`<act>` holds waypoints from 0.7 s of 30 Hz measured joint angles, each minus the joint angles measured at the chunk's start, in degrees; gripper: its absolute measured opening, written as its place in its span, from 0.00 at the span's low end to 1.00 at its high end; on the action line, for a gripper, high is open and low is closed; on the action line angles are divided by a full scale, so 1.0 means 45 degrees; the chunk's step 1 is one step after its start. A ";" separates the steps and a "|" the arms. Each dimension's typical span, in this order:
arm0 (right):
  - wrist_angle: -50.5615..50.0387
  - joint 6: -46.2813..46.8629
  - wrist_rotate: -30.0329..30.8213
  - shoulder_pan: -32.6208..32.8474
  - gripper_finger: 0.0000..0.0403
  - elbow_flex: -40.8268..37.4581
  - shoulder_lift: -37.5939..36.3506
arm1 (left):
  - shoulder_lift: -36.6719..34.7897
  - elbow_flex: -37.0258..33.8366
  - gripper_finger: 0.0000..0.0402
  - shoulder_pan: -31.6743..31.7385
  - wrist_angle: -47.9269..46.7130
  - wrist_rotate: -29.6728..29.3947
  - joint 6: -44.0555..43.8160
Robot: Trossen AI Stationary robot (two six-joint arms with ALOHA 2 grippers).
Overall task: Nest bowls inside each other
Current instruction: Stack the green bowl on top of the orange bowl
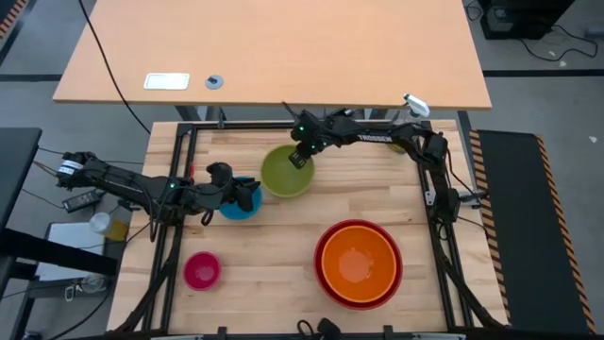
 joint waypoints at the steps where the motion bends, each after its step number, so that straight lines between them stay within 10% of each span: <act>1: -0.0588 -0.0394 -0.0031 0.0007 0.06 0.0384 0.0000 | 0.0000 0.0000 0.36 -0.0010 0.0002 0.0000 0.0003; 21: -0.8765 -0.4390 -0.2538 0.2080 0.08 0.4277 -0.1766 | -0.1707 0.0005 0.36 0.0021 -0.3302 0.0148 -0.0018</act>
